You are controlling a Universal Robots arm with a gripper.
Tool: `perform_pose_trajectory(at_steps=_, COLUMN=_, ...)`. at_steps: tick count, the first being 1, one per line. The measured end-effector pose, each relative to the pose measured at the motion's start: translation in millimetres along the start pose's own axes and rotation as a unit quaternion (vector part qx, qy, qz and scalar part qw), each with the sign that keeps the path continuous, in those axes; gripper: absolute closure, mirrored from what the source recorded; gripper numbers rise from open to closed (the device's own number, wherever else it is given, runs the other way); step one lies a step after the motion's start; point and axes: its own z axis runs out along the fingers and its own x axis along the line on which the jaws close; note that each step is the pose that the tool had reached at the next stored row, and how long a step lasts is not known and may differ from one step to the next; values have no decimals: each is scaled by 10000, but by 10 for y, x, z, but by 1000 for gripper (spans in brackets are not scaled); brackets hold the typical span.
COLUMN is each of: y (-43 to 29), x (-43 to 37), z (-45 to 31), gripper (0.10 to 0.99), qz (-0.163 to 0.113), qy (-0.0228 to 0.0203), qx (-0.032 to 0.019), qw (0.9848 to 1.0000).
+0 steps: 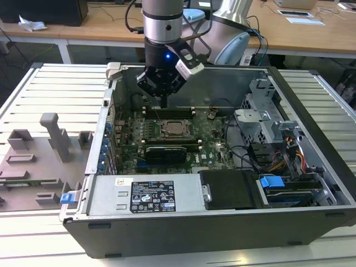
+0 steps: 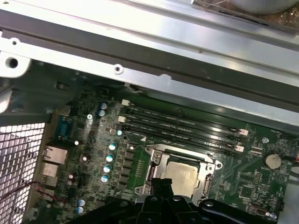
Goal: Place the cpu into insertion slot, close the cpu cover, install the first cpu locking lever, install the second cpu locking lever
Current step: 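Install the first cpu locking lever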
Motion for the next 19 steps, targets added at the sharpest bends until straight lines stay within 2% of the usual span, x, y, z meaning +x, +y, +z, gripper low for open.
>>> perform_pose_trajectory(at_steps=12, y=69, x=242, z=-1, gripper=980, qz=0, qy=-1, qx=0, qw=10000)
perform_pose_trajectory(at_steps=19, y=111, x=313, z=0, gripper=980, qz=0, qy=-1, qx=0, qw=10000)
